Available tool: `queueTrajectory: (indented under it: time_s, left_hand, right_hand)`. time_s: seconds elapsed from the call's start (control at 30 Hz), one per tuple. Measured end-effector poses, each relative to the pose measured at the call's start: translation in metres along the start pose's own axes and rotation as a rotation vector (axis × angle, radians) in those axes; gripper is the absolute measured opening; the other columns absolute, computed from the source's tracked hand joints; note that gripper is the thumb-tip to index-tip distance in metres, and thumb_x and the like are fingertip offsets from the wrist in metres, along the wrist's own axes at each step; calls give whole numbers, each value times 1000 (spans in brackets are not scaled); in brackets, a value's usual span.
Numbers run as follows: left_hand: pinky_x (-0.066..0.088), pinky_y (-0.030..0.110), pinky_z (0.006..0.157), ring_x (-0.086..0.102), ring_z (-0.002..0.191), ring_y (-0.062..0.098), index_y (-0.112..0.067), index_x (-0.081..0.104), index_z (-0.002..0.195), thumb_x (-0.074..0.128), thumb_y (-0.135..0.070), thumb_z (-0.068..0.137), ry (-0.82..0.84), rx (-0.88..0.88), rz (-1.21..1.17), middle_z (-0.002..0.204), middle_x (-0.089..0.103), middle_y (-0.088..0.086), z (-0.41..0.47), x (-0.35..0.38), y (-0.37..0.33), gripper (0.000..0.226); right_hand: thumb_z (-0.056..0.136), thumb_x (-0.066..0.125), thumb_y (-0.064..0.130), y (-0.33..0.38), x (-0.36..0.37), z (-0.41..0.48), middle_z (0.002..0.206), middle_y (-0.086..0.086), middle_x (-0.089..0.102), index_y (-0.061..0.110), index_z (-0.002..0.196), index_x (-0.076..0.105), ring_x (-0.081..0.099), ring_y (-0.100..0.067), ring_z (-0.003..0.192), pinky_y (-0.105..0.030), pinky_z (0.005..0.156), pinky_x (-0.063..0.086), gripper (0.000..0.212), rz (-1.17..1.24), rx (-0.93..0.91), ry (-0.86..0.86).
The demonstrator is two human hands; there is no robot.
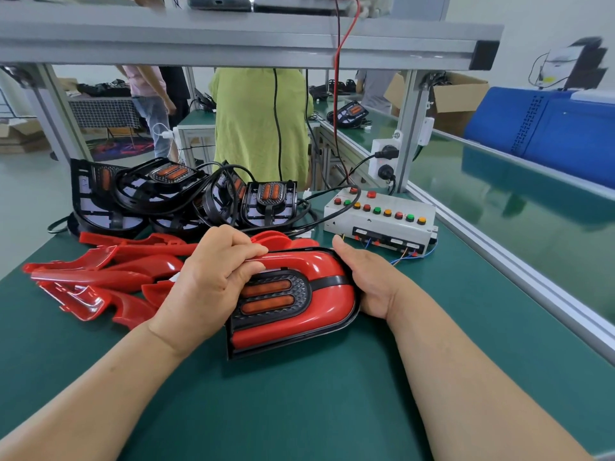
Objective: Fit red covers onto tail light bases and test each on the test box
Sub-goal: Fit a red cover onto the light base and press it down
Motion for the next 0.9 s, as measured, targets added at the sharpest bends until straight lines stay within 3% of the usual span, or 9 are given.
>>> queueTrajectory:
  time_s: [0.17,0.57,0.9]
  left_hand:
    - [46,18,88,59,92,21,3,72,109,60,-13,89,2,-22,-48,96,57,5,-1,-3,6,28]
    - [43,11,88,58,95,12,-3,72,111,66,-3,90,22,-37,-60,95,57,-2,1,1,9,22]
    - [43,11,88,59,95,13,-4,73,112,67,-4,89,50,-28,-68,96,58,-2,2,3,12,23]
  right_hand:
    - [99,50,48,0,-1,0,84,-7,76,14,92,71,73,-20,71,-32,64,60,41,4,-5,-9]
    - [100,49,49,0,0,0,83,-7,76,18,73,78,73,-20,70,-32,61,60,50,32,-27,1]
    - [99,49,51,0,2,-1,87,-7,75,14,98,71,72,-21,75,-33,68,61,43,-17,-22,-13]
Point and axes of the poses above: each hand's wrist, its own z-axis towards the middle knuckle, its own x-axis out of the palm, y = z × x, the point moved 3 cm from there along z, towards the middle knuckle
